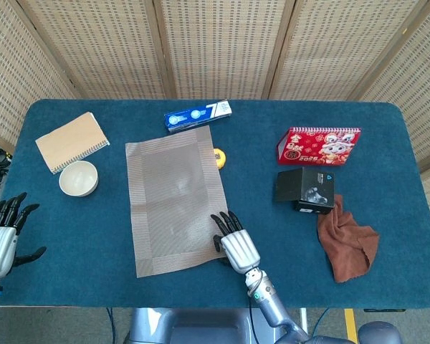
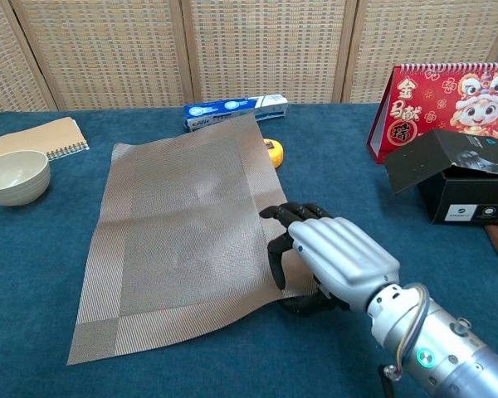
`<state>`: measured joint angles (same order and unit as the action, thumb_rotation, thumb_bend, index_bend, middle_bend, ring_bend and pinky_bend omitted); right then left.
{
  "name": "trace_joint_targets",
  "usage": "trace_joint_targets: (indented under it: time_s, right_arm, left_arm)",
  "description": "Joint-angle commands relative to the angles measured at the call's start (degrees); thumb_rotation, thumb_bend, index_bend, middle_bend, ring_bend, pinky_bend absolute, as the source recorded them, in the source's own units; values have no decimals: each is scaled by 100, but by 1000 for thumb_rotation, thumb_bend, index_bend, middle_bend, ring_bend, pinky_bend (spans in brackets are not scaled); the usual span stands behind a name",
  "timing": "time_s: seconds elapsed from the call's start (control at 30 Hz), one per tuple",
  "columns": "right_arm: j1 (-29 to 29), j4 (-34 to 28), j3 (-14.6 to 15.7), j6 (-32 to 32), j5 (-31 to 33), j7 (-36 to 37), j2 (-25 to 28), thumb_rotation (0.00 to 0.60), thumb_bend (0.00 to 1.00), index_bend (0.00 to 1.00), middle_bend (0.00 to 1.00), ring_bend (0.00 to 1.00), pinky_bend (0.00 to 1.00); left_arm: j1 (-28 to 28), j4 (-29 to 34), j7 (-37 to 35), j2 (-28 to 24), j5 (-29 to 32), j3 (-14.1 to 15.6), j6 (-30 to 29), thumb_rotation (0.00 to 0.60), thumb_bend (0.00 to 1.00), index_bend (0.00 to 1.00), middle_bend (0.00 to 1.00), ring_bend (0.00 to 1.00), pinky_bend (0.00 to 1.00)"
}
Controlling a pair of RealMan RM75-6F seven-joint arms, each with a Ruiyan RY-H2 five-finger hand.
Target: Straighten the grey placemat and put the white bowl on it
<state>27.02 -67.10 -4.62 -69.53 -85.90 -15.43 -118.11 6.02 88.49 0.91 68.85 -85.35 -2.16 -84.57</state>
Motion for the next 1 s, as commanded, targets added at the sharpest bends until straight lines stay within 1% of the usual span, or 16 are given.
trace_joint_targets:
  time_s: [0.03,0.23,0.43,0.57,0.87,1.0]
  right_arm:
    - [-6,-36,1,-18,-5,-37,10,600,581,644,140,0,0]
    - [-32,-133,8,-46,3,-109,56,600,593,645,138,0,0]
    - [-80,-451,56,-211,-122,-288,278,600,591,646,138,0,0]
    - [-197,-829,52,-496,-228,-478,649,600,588,654,138,0,0]
    - [-417,-1528,-17,-806,-224,-577,1506,600,584,656,139,0,0]
    - [-511,-1771,-160,-985,-201,-626,2067,600,580,657,138,0,0]
  left_arm:
    - [2,0,0,-1,-2,4,10,600,87,174,0,0,0]
    - [0,6,-1,-3,-7,2,8,600,88,178,0,0,0]
    - [4,-6,17,9,-8,9,29,600,87,178,0,0,0]
    - [7,5,32,15,-11,10,34,600,87,178,0,0,0]
    - [1,23,153,55,-65,40,14,600,87,178,0,0,0]
    - [-12,52,230,76,-124,58,-36,600,87,179,0,0,0]
